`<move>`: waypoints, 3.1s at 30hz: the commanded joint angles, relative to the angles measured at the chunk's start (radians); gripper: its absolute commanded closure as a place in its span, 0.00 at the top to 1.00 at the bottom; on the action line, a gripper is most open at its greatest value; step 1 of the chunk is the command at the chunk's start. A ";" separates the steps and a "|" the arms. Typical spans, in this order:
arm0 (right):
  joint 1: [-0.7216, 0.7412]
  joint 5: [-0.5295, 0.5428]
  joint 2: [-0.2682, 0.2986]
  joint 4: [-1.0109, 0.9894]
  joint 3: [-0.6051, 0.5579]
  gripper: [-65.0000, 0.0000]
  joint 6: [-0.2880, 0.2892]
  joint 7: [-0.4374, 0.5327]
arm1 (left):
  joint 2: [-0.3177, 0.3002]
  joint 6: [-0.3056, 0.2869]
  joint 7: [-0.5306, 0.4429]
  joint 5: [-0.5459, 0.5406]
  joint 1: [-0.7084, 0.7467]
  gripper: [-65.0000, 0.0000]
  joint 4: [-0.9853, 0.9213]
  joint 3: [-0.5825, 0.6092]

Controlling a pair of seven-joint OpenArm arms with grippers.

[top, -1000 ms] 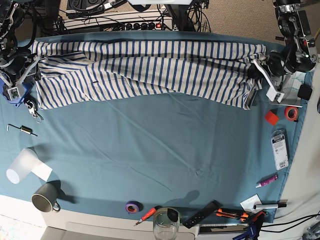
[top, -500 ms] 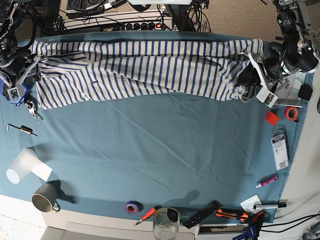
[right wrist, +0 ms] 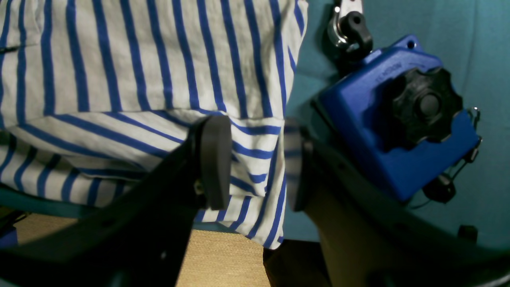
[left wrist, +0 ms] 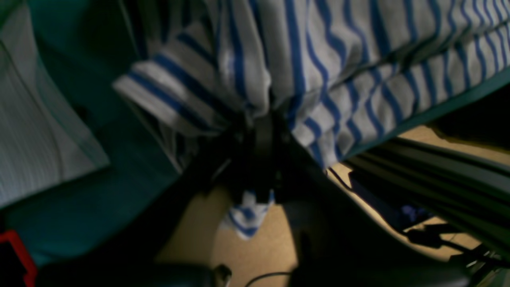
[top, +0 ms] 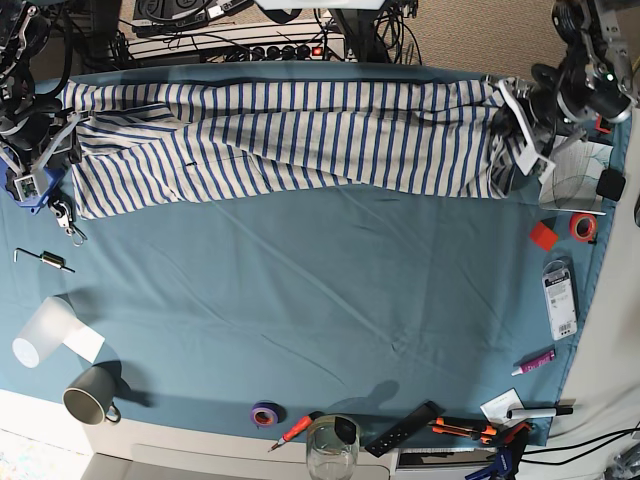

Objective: Fold the T-shirt properly
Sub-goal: 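Grasp the shirt end near the left gripper and tuck it inward, then carry the held shirt end with the left gripper toward the right gripper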

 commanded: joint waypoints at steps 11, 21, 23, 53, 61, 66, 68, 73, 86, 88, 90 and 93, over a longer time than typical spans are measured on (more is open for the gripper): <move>0.006 0.006 0.020 0.014 0.012 0.34 -0.001 0.019 | -0.011 0.137 -0.111 0.090 0.022 0.48 0.008 -0.006; 0.006 0.006 0.020 0.014 0.012 0.34 -0.002 0.023 | 0.041 0.143 -0.112 0.074 0.021 0.48 -0.172 -0.006; 0.006 0.006 0.020 0.014 0.012 0.34 -0.002 0.022 | 0.042 0.143 -0.112 0.074 0.021 0.48 -0.201 -0.006; 0.006 0.006 0.020 0.014 0.012 0.34 -0.002 0.034 | 0.041 0.044 -0.097 -0.025 0.018 0.00 0.131 -0.006; 0.010 0.006 0.019 0.014 0.012 0.34 -0.002 0.053 | 0.096 -0.060 -0.103 -0.222 0.018 0.00 0.176 -0.006; 0.039 0.006 -0.004 0.014 0.011 0.34 -0.027 0.052 | 0.206 -0.061 -0.104 -0.278 0.005 0.00 0.176 0.019; 0.050 0.006 -0.021 0.014 0.011 0.34 -0.039 0.053 | 0.225 -0.061 -0.104 -0.273 -0.007 0.00 0.176 0.064; 0.055 -0.014 -0.048 0.014 0.011 0.34 -0.039 0.052 | 0.241 -0.060 -0.130 -0.156 -0.032 0.00 0.176 0.272; 0.055 -0.073 -0.050 0.014 0.011 0.34 -0.079 0.040 | 0.365 0.053 -0.275 0.265 -0.124 0.00 0.138 0.804; 0.055 -0.074 -0.050 0.014 0.011 0.34 -0.080 0.031 | 0.390 0.053 -0.292 0.301 -0.139 0.00 0.112 0.848; 0.055 -0.078 -0.050 0.014 0.011 0.34 -0.081 0.027 | 0.409 0.053 -0.292 0.330 -0.154 0.00 0.092 0.882; 0.055 -0.078 -0.050 0.014 0.011 0.34 -0.108 0.023 | 0.423 0.054 -0.307 0.344 -0.172 0.00 0.060 0.907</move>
